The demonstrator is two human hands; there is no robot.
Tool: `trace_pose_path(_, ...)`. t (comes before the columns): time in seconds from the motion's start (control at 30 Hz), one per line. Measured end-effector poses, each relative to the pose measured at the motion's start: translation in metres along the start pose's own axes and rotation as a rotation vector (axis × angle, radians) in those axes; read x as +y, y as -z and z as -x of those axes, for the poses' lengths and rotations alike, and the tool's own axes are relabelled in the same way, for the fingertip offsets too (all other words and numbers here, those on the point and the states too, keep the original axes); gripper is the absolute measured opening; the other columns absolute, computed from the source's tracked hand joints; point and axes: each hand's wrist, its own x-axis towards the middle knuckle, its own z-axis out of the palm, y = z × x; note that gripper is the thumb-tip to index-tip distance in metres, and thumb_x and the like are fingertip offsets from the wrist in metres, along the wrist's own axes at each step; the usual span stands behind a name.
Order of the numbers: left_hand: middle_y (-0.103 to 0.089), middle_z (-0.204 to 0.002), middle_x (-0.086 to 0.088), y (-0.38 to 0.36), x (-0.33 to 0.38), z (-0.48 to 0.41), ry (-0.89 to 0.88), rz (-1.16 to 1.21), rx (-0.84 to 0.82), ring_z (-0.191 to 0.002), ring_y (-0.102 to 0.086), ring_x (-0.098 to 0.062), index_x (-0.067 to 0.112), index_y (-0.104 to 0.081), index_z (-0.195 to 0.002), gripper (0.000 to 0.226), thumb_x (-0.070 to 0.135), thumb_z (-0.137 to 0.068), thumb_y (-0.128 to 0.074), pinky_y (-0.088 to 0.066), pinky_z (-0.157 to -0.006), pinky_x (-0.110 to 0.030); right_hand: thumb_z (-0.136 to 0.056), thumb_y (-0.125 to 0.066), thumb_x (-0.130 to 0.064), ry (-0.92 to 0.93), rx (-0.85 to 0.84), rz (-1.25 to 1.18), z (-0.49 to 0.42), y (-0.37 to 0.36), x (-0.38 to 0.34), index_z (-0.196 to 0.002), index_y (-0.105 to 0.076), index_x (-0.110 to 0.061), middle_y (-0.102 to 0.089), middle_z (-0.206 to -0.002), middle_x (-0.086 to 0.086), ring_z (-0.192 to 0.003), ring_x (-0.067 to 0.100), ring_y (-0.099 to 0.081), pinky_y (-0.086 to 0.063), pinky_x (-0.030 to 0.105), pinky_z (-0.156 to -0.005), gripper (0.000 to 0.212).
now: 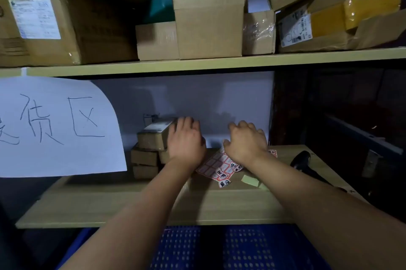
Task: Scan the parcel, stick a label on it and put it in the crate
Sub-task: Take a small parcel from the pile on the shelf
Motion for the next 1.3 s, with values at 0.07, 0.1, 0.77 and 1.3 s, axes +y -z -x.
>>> trace_pose_path(0.07, -0.053, -0.150, -0.012, 0.004, -0.012, 0.000, 0.059, 0.014, 0.076, -0.148, -0.041, -0.035, 0.017, -0.056, -0.142, 0.053, 0.039, -0.095, -0.063, -0.033, -0.119, -0.050, -0.089, -0.050, -0.045, 0.000, -0.005, 0.005, 0.000, -0.002, 0.002, -0.131, -0.055, -0.018, -0.061, -0.128, 0.014, -0.120, 0.034, -0.055, -0.043, 0.044, -0.091, 0.050)
trace_pose_path(0.1, -0.048, -0.156, -0.013, 0.007, -0.019, 0.000, 0.103, 0.017, 0.097, -0.153, -0.036, -0.035, 0.019, -0.054, -0.145, 0.056, 0.044, -0.096, -0.063, -0.030, -0.124, -0.053, -0.089, -0.049, -0.044, 0.008, 0.004, 0.007, -0.001, -0.006, 0.004, -0.131, -0.055, -0.018, -0.061, -0.128, 0.013, -0.120, 0.034, -0.055, -0.043, 0.044, -0.091, 0.050)
trace_pose_path(0.77, -0.061, -0.147, -0.017, -0.021, -0.039, 0.049, -0.058, 0.371, 0.541, -0.143, -0.041, -0.049, 0.015, -0.066, -0.143, 0.048, 0.028, -0.098, -0.069, -0.040, -0.119, -0.061, -0.086, -0.054, -0.035, -0.178, 0.002, -0.144, 0.030, -0.041, 0.082, -0.138, -0.048, -0.020, -0.059, -0.129, 0.010, -0.123, 0.032, -0.052, -0.043, 0.047, -0.098, 0.055)
trace_pose_path(1.3, -0.063, -0.151, -0.006, -0.077, 0.095, 0.087, -0.413, 0.437, 0.642, -0.134, -0.052, -0.034, 0.011, -0.065, -0.147, 0.047, 0.028, -0.104, -0.074, -0.051, -0.105, -0.058, -0.073, -0.057, -0.038, -0.549, -0.086, -0.150, 0.080, -0.057, 0.182, -0.126, -0.059, -0.016, -0.070, -0.110, 0.011, -0.104, 0.032, -0.065, -0.055, 0.040, -0.085, 0.058)
